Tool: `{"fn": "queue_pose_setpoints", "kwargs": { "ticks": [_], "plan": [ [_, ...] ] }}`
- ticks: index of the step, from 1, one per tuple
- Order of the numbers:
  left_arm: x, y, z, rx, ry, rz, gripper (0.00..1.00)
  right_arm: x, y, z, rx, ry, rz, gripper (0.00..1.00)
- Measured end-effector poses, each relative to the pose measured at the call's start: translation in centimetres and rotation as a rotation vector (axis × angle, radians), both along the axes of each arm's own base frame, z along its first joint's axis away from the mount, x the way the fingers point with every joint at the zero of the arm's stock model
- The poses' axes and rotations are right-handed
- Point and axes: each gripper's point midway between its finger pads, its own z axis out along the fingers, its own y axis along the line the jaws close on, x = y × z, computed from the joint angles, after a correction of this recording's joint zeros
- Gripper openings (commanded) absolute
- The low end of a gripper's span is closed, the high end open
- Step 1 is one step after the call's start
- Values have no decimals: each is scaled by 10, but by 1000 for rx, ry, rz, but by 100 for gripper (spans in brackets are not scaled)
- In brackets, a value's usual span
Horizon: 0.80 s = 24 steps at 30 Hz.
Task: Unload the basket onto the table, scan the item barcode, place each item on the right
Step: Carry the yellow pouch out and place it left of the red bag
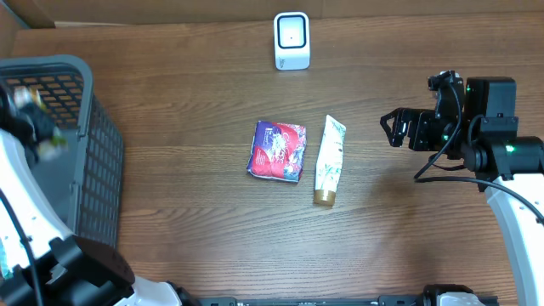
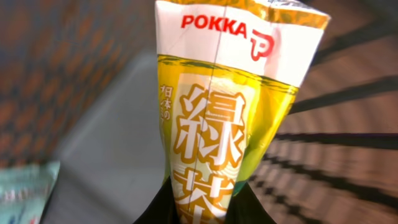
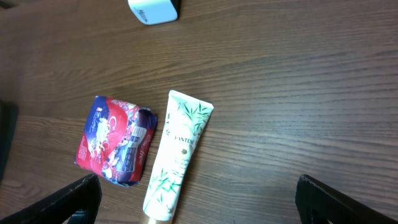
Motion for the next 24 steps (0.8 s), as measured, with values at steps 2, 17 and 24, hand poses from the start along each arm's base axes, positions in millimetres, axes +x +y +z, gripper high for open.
{"fn": "queue_pose_setpoints", "kwargs": {
  "ticks": [2,17,24],
  "plan": [
    [15,-20,41,30,-62,-54,5,0,0,0,1,0,0,100],
    [39,-269,65,-155,-10,-654,7,0,0,0,0,0,0,100],
    [22,-322,-31,-198,220,-686,10,0,0,0,0,0,0,100]
  ]
}}
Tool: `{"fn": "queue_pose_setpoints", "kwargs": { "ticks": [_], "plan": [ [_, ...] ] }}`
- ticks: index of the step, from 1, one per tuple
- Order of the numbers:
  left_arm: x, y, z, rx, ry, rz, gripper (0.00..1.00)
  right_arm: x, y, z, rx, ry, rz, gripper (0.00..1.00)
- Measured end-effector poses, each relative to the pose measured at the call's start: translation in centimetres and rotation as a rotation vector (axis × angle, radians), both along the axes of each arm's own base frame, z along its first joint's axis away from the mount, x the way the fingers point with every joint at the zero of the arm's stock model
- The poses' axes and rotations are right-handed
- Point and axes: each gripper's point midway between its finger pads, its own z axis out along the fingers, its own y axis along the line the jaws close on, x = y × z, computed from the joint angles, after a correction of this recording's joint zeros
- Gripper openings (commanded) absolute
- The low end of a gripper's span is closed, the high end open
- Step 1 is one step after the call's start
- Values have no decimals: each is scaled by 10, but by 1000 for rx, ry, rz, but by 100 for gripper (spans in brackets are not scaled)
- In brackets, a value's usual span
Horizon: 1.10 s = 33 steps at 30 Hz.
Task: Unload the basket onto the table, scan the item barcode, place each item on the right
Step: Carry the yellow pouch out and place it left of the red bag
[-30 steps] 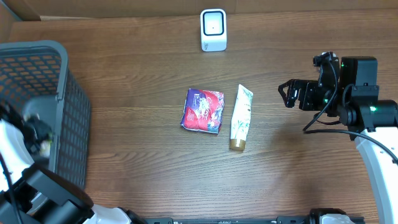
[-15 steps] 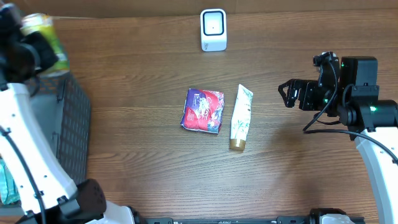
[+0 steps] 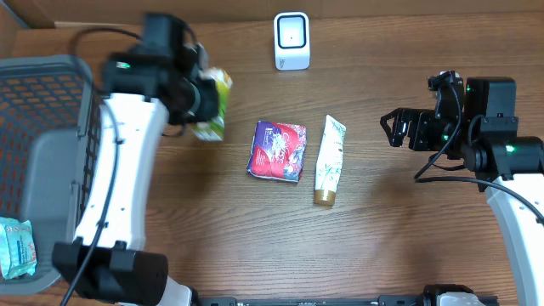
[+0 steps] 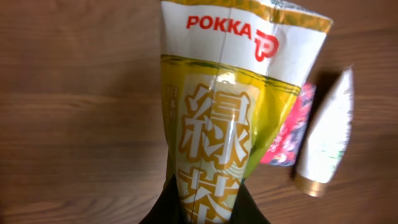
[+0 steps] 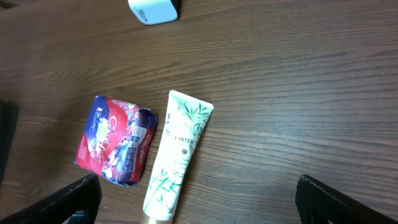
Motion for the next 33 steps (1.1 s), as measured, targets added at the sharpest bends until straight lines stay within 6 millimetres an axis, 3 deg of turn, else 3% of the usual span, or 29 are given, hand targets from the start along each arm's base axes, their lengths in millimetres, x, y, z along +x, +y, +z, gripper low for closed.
{"fn": "queue_pose_setpoints", "kwargs": {
  "ticks": [10,14,19,23,26,30,33],
  "plan": [
    [-12,-18,-128,25,67,85,13,0,0,0,1,0,0,100],
    [-22,-20,-161,20,76,103,36,0,0,0,0,0,0,100],
    [-30,-19,-173,22,90,106,42,0,0,0,0,0,0,100],
    [-31,-19,-170,30,99,88,42,0,0,0,0,0,0,100],
    [-27,-19,-153,36,106,73,43,0,0,0,1,0,0,100],
    [5,-25,-83,24,-10,47,50,0,0,0,0,0,0,100],
    [15,-15,-9,32,-126,55,56,0,0,0,1,-1,0,100]
  ]
}}
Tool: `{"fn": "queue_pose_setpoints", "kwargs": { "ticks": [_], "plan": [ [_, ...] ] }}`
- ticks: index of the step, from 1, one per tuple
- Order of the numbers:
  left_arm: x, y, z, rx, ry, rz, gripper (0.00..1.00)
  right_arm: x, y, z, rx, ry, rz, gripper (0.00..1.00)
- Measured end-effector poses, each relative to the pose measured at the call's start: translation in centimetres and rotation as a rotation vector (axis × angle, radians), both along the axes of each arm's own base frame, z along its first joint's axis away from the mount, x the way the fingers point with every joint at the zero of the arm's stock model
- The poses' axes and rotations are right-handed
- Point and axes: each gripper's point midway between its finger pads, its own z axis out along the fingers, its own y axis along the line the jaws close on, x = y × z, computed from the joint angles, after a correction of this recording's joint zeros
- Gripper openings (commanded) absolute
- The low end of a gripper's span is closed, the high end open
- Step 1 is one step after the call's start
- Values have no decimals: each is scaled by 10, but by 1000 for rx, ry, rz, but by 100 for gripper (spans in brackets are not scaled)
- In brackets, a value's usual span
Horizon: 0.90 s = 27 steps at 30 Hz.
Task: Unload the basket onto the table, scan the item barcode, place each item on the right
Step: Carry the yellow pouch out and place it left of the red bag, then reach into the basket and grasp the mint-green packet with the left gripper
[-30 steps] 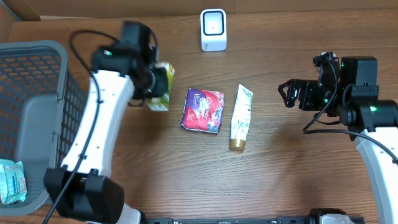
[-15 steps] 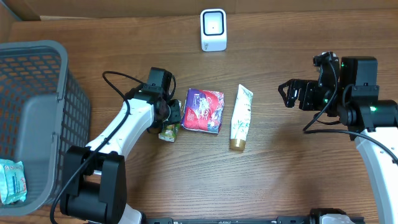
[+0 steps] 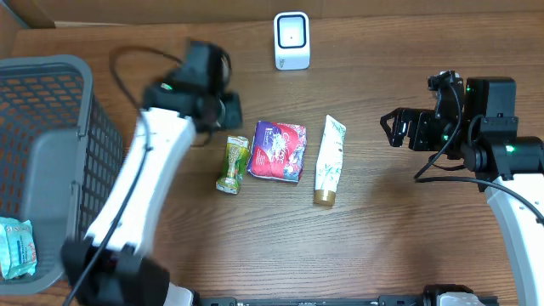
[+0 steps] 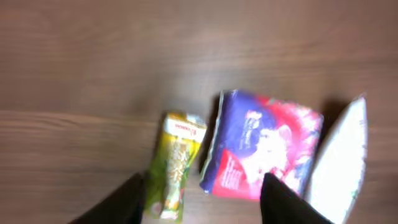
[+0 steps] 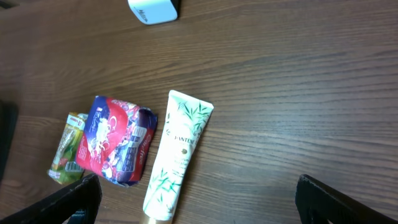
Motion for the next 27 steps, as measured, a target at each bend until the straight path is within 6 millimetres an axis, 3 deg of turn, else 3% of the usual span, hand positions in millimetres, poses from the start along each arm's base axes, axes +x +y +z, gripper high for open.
{"fn": "queue_pose_setpoints", "kwargs": {
  "ticks": [3,5,8,12,19,23,27],
  "plan": [
    [-5,27,69,22,-117,58,57,0,0,0,0,1,0,100],
    [-21,61,106,57,-171,137,56,0,0,0,0,0,0,100],
    [-53,118,132,102,-198,294,56,0,0,0,0,0,0,100],
    [-102,194,142,128,-176,534,55,0,0,0,0,1,0,100],
    [-159,260,154,110,-242,784,55,0,0,0,0,1,0,100],
    [-154,284,160,116,-343,830,56,0,0,0,0,1,0,100],
    [-141,310,132,141,-303,865,55,0,0,0,0,0,0,100]
  ]
}}
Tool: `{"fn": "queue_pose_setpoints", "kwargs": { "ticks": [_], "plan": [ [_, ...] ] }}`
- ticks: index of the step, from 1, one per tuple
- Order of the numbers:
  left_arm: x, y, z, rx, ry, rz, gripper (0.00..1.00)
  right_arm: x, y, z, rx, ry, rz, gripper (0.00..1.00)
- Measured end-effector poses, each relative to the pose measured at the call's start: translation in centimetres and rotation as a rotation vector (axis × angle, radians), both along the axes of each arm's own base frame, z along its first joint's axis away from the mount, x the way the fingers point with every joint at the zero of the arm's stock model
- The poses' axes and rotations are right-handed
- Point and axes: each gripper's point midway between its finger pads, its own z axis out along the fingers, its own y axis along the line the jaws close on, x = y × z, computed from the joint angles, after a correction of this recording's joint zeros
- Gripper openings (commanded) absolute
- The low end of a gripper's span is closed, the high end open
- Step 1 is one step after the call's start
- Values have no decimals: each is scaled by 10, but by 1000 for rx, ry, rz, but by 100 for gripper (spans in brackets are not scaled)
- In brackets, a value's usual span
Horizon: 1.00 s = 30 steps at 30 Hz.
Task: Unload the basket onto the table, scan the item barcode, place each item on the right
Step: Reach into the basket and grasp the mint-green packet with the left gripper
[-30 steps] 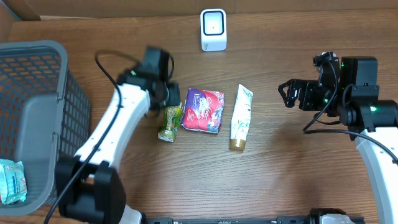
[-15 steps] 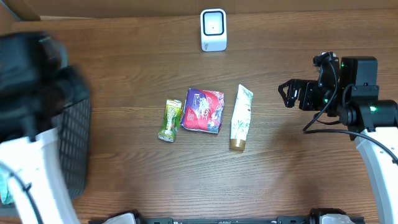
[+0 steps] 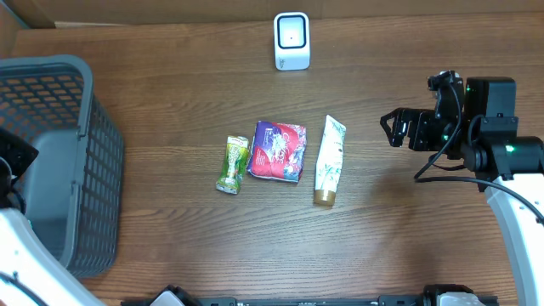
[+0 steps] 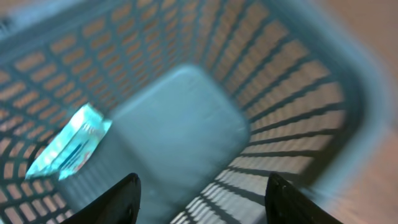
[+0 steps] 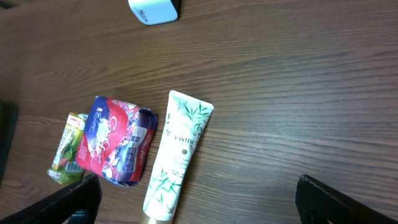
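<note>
The white barcode scanner [image 3: 291, 40] stands at the table's far edge, also in the right wrist view [image 5: 153, 10]. In the middle lie a green tea pack [image 3: 231, 164], a red and purple pack [image 3: 278, 150] and a white tube [image 3: 329, 159]. My left gripper [image 4: 202, 205] is open and empty above the grey basket [image 4: 186, 37], where a teal packet [image 4: 68, 142] lies on the floor. My right gripper [image 5: 198, 202] is open and empty, hanging to the right of the tube [image 5: 176, 155].
The grey mesh basket [image 3: 102, 170] fills the left side of the table. My left arm [image 3: 13, 161] shows at the left edge over it. Bare wood lies between the items and the scanner, and in front of them.
My left gripper was open over the green tea pack beside the red pack. It is now over the basket, still open. The pack, tube and right arm have not moved.
My left gripper was shut on the green tea pack over the basket. Then it held the pack over the table, left of the red pack. Then the pack lay on the table with the gripper open above it. Now the gripper is back over the basket.
</note>
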Motion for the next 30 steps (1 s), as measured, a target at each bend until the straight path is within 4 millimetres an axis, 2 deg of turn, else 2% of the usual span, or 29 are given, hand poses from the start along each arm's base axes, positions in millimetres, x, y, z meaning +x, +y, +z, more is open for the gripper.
{"fn": "queue_pose_setpoints", "kwargs": {
  "ticks": [2,3,6,8,11,17,24,26,30],
  "plan": [
    [0,18,-37,-25,111,39,49,0,0,0,0,0,0,100],
    [-2,23,-48,-32,153,44,46,0,0,0,0,0,0,100],
    [-13,36,-101,-72,344,49,39,0,0,0,0,1,0,100],
    [-23,38,-128,-97,441,32,39,0,0,0,0,0,0,100],
    [-39,37,-154,-125,522,27,40,0,0,0,0,1,0,100],
    [-78,49,-185,-182,581,115,42,0,0,0,-1,0,0,100],
    [-123,66,-198,-241,578,273,45,0,0,0,0,0,0,100],
    [-130,72,-198,-241,565,305,47,0,0,0,0,0,0,100],
    [-131,86,-195,-203,533,332,58,0,0,0,0,1,-1,100]
  ]
}}
